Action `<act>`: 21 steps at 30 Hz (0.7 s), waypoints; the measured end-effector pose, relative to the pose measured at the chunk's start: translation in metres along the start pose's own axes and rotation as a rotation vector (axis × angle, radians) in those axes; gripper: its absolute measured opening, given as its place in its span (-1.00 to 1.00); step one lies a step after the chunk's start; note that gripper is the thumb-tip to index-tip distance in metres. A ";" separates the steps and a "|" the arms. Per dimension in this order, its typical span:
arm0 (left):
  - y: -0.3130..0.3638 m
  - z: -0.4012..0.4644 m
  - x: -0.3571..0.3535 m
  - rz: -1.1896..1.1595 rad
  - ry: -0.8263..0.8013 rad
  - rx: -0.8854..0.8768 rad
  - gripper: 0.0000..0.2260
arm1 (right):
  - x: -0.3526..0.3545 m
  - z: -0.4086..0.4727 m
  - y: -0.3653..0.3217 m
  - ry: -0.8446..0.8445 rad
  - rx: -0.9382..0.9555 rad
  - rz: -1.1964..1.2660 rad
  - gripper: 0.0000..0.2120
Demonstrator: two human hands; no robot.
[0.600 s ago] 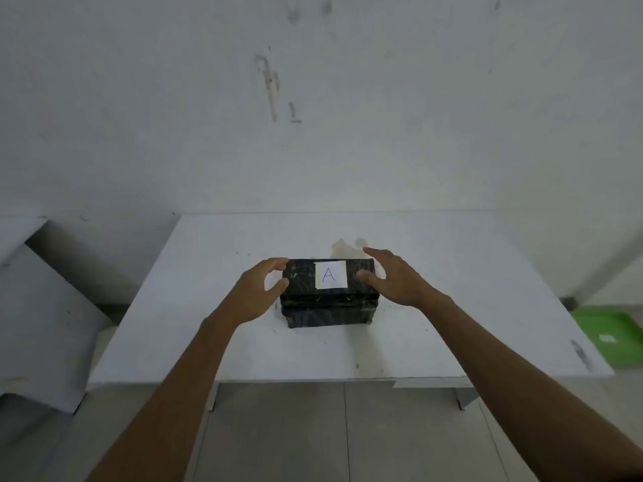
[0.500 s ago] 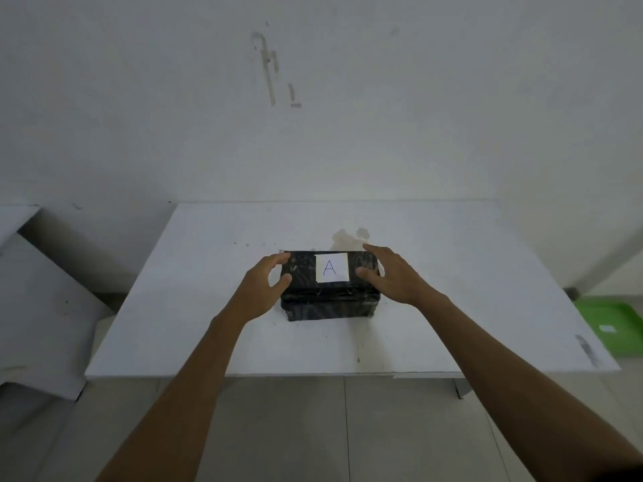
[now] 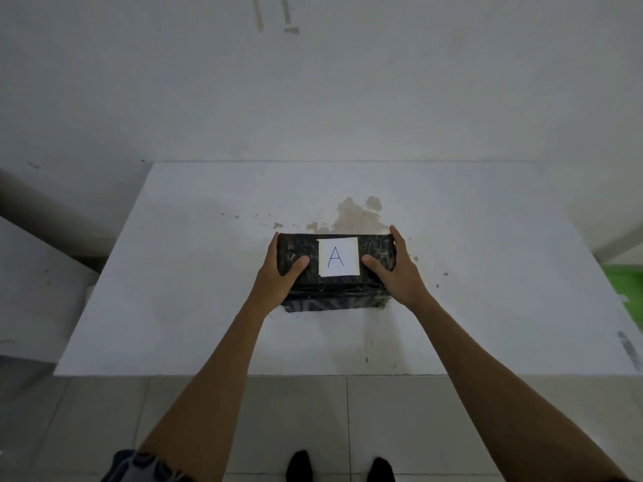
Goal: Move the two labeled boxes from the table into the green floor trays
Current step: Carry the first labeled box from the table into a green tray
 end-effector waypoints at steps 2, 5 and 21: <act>-0.004 0.003 -0.002 -0.044 0.005 0.004 -0.20 | -0.001 0.003 0.004 -0.013 -0.003 0.057 -0.13; -0.006 0.005 -0.004 -0.100 0.013 0.008 -0.24 | -0.004 0.005 0.005 -0.019 -0.014 0.141 -0.25; 0.055 -0.030 -0.017 -0.175 0.040 -0.181 -0.37 | 0.042 -0.057 -0.020 0.053 0.021 0.477 -0.53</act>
Point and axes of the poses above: each hand's wrist, its own z-axis towards the middle knuckle, its own x-axis out of the back of the hand, y = z × x, the point moved 2 cm from there along z, towards the middle knuckle, and after that the axes turned 9 degrees about -x, right-handed, at the moved point
